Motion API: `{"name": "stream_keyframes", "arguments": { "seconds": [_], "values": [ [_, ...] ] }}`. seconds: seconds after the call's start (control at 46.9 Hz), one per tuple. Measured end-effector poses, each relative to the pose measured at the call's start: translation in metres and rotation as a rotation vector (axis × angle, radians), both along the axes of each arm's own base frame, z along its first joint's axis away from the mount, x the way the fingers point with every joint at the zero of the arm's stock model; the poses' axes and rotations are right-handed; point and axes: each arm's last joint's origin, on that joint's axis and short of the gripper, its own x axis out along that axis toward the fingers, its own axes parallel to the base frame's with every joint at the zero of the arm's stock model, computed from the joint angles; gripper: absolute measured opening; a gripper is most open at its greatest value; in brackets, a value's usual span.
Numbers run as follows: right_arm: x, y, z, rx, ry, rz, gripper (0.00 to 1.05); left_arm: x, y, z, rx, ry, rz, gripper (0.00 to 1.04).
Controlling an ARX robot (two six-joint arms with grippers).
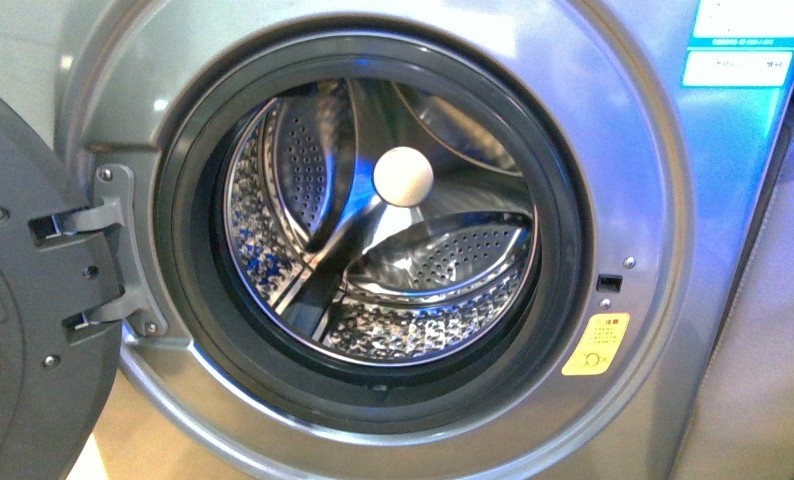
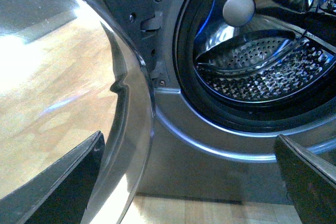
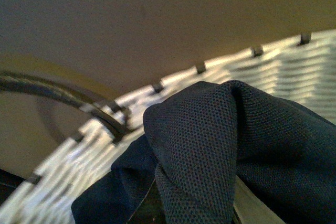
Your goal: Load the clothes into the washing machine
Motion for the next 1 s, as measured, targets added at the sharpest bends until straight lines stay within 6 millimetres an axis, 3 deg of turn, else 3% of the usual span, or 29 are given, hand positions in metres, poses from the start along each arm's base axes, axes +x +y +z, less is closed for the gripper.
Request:
{"name": "stream_keyframes", "arguments": {
  "seconds": [0.213, 0.448, 0.725, 0.811, 1.003],
  "values": [
    [-0.013, 0.017, 0.065, -0.071, -0.162, 0.039, 0.09, 0.0, 0.0, 0.0, 0.0, 0.0, 0.0, 0.98],
    [-0.036, 0.051, 0.188, -0.241, -0.447, 0.134, 0.09, 0.0, 0.0, 0.0, 0.0, 0.0, 0.0, 0.98],
    [-0.044, 0.099, 0.257, -0.32, -0.596, 0.254, 0.09, 0.0, 0.0, 0.0, 0.0, 0.0, 0.0, 0.98],
    [-0.045, 0.127, 0.283, -0.327, -0.648, 0.311, 0.09, 0.0, 0.0, 0.0, 0.0, 0.0, 0.0, 0.98],
    [-0.042, 0.19, 0.323, -0.328, -0.707, 0.41, 0.09, 0.0, 0.0, 0.0, 0.0, 0.0, 0.0, 0.98]
  ]
}}
